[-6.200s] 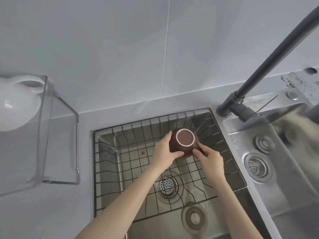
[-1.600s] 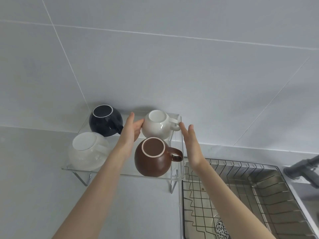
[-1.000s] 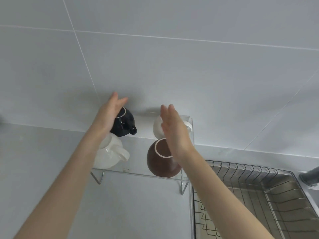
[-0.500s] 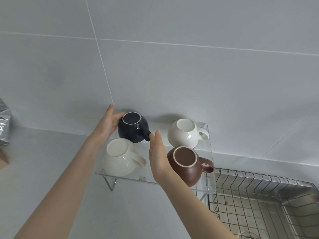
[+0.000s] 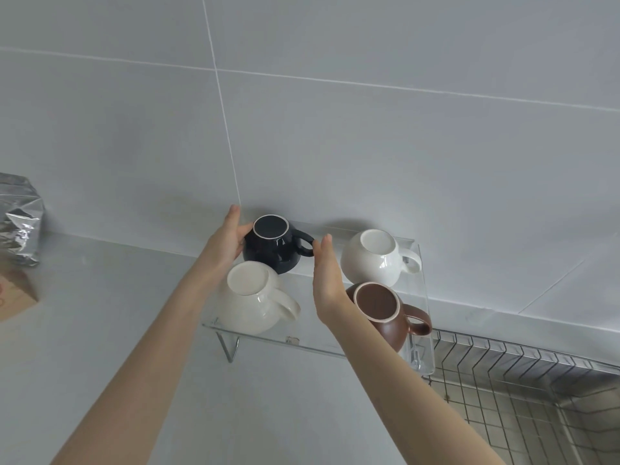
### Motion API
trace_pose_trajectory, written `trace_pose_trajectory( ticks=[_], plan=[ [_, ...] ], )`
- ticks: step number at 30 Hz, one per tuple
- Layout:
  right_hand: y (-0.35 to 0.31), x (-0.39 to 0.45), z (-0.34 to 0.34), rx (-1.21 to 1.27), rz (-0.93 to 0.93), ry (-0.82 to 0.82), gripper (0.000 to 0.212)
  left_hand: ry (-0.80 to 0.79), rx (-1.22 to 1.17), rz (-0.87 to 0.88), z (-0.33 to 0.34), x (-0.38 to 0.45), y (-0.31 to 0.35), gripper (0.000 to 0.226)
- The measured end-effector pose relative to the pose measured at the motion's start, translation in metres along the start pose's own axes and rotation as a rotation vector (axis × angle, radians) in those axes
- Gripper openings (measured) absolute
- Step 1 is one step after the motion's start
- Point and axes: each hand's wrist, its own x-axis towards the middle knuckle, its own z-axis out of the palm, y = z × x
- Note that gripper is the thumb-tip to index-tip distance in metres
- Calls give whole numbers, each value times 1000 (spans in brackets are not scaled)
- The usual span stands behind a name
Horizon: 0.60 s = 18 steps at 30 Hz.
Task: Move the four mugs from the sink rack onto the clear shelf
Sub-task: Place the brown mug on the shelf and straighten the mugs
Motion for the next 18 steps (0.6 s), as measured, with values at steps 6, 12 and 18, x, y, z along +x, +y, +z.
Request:
trace_pose_trajectory(
  ticks=[6,12,18],
  plan=[
    [0,-2,2,-2,-8,24,57,13,-23,-16,-3,-2,-3,64],
    [8,-22,2,44,-34,-24,55,-11,-90,18,-10,-19,-9,68],
    [47,-70,-9,-111,-92,17,50,87,-127,42,-18,-49,-28,65]
  ],
)
